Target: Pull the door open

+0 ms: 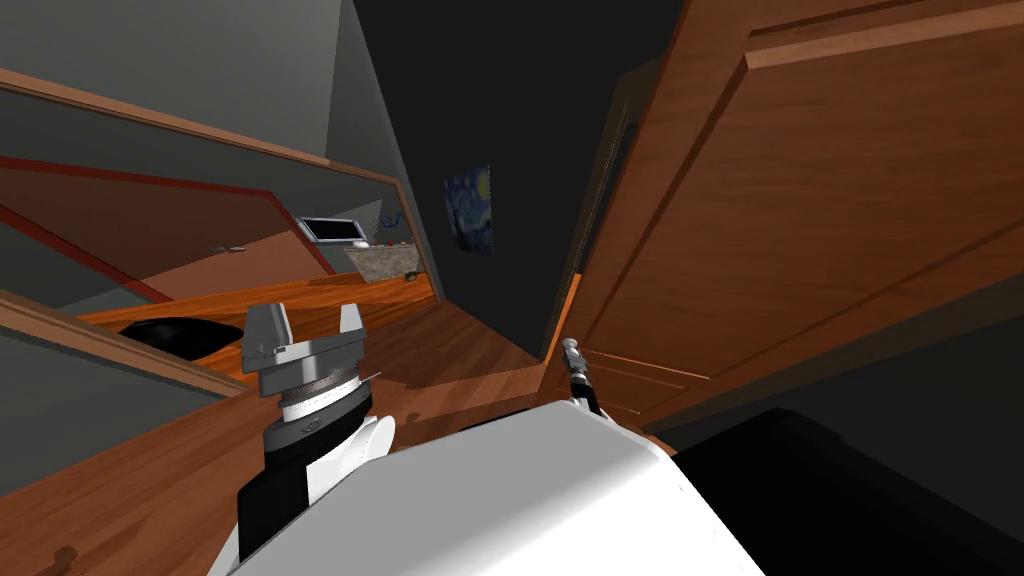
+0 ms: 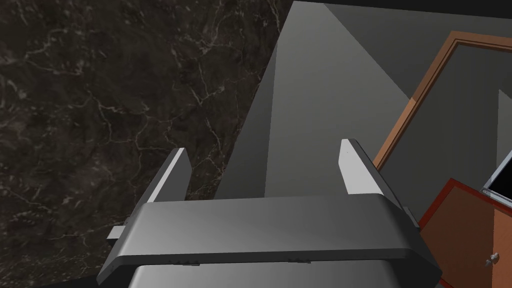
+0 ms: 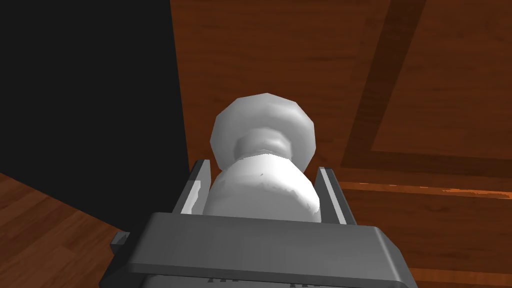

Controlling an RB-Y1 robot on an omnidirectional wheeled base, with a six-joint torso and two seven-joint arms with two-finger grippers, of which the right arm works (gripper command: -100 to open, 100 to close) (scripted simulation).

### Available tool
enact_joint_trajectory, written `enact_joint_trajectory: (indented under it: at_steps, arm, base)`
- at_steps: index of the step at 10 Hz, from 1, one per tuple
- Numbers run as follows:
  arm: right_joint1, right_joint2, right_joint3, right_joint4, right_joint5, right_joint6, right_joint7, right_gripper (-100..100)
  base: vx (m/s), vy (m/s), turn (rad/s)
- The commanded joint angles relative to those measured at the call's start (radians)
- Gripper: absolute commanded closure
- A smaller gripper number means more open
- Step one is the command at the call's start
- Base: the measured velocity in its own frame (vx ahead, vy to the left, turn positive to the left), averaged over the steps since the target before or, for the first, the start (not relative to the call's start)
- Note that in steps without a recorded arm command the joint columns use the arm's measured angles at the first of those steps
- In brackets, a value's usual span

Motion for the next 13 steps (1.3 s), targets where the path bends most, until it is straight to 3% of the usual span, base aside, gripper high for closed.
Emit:
enact_joint_trajectory:
  at_steps: [1,2,9,11,12,13]
  arm:
    - [0.008,-0.008,0.021,-0.014,0.008,0.004,-0.021,100]
    - [0.005,-0.005,0.012,-0.005,0.005,0.002,-0.012,100]
    - [0.046,-0.055,0.118,-0.047,0.063,-0.018,-0.099,100]
    - [0.054,-0.066,0.138,-0.056,0.074,-0.022,-0.116,100]
    - [0.050,-0.060,0.132,-0.051,0.071,-0.020,-0.108,100]
    - [0.062,-0.073,0.151,-0.052,0.080,-0.032,-0.127,100]
  base:
    - [-0.236,-0.023,0.103]
    - [-0.107,-0.011,0.032]
    - [-0.225,-0.020,0.080]
    - [-0.206,-0.021,0.063]
    - [-0.091,-0.002,0.019]
    - [-0.157,0.004,0.119]
